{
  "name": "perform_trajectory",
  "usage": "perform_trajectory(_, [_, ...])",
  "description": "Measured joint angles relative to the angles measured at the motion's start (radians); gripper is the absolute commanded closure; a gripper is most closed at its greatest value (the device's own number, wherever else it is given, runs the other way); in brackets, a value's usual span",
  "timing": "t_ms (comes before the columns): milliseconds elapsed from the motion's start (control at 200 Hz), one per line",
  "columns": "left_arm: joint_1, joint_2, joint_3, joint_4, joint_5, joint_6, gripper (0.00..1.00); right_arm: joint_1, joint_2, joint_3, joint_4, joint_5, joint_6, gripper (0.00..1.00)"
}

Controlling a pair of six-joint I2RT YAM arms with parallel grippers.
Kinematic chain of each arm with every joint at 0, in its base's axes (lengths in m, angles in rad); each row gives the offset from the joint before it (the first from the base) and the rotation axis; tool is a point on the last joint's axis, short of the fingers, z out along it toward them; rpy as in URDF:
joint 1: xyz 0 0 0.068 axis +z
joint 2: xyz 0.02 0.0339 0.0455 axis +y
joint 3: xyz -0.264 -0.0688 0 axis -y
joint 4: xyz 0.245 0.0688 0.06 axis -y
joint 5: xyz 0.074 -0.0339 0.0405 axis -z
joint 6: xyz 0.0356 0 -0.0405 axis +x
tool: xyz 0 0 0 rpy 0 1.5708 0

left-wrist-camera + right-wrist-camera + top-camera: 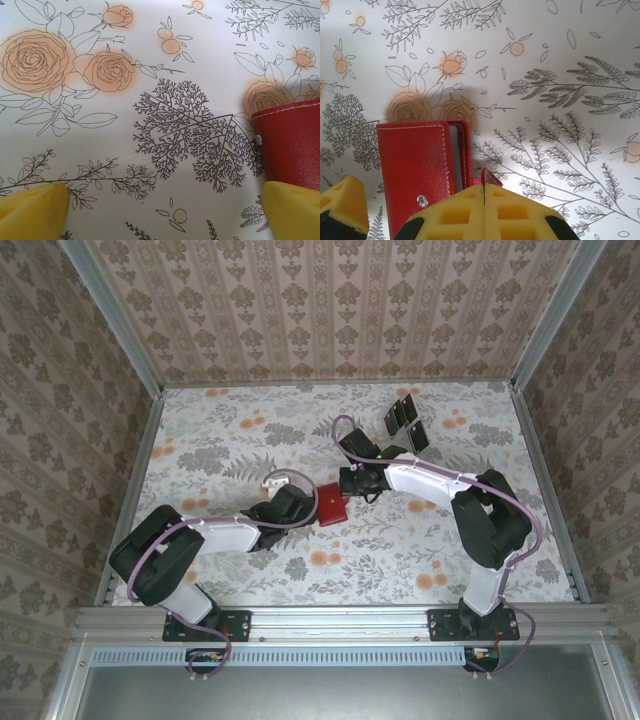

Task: Put the credit cards into the card holder
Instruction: Close the button on the card holder.

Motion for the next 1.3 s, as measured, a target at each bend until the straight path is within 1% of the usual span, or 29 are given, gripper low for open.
perform_trajectory(130, [0.003, -0.011, 0.015, -0.04, 0.023, 0.0, 0.0, -0.005, -0.01, -0.034, 0.018, -0.024, -0.003, 1.0])
perform_trajectory(360, [0.003, -0.055, 0.032, -0.112, 0.182, 0.006, 0.0, -0.005, -0.032, -0.095, 0.05, -0.068, -0.002, 1.0])
perform_trajectory(530, [-0.006, -0.055, 0.042, -0.122, 0.232, 0.009, 0.0, -0.005, -0.035, -0.119, 0.08, -0.092, -0.002, 1.0])
perform_trajectory(870, [-0.014, -0.025, 0.081, -0.166, 0.233, 0.013, 0.0, -0.009, -0.062, -0.145, 0.111, -0.126, -0.002, 1.0])
perform_trajectory(1300, [-0.053, 0.027, 0.111, -0.19, 0.142, 0.02, 0.0, -0.009, -0.068, -0.156, 0.136, -0.176, -0.003, 1.0])
